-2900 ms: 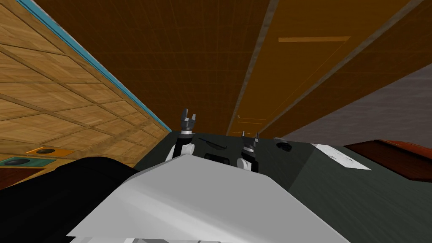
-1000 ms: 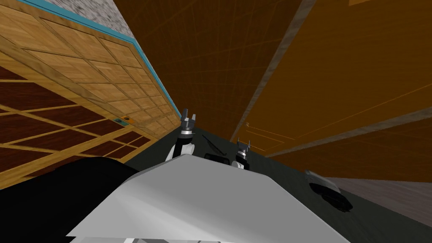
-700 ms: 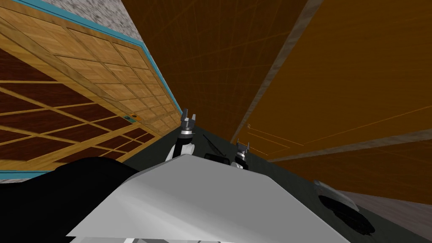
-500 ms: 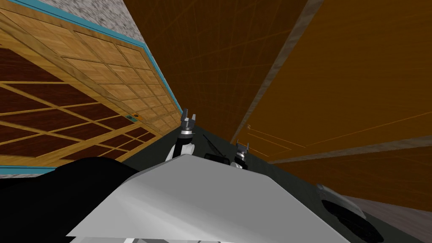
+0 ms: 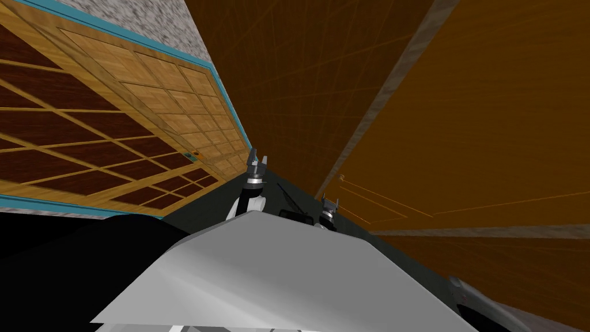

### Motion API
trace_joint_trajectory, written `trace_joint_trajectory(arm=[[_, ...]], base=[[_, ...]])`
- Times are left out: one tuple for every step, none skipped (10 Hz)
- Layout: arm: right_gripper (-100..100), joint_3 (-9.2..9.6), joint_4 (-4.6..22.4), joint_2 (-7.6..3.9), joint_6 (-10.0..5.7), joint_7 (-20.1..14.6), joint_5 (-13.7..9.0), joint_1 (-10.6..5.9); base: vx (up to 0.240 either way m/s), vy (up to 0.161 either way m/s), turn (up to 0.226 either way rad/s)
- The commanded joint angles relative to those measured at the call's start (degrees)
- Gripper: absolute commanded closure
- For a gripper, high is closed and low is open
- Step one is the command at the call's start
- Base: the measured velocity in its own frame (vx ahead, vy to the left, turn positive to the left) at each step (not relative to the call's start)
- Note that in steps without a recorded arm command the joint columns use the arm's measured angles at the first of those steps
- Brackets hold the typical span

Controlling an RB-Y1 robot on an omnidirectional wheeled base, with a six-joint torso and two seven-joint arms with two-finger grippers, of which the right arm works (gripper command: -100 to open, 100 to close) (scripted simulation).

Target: Pull the door open

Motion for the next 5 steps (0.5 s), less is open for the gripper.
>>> trace_joint_trajectory(arm=[[-100,0.7,2.07,-0.17,-1.1,-1.53,-1.59,-0.48],[-100,1.13,3.25,-0.18,-1.7,-2.31,-2.5,-0.75],[-100,1.35,3.83,-0.18,-2.01,-2.69,-2.96,-0.89],[-100,1.78,5.0,-0.19,-2.62,-3.46,-3.87,-1.16],[-100,2.11,5.89,-0.2,-3.08,-4.05,-4.57,-1.37]], base=[[0.107,-0.164,0.111],[0.096,-0.149,0.12],[0.081,-0.124,0.038],[0.091,-0.118,0.071],[0.117,-0.111,0.047]])
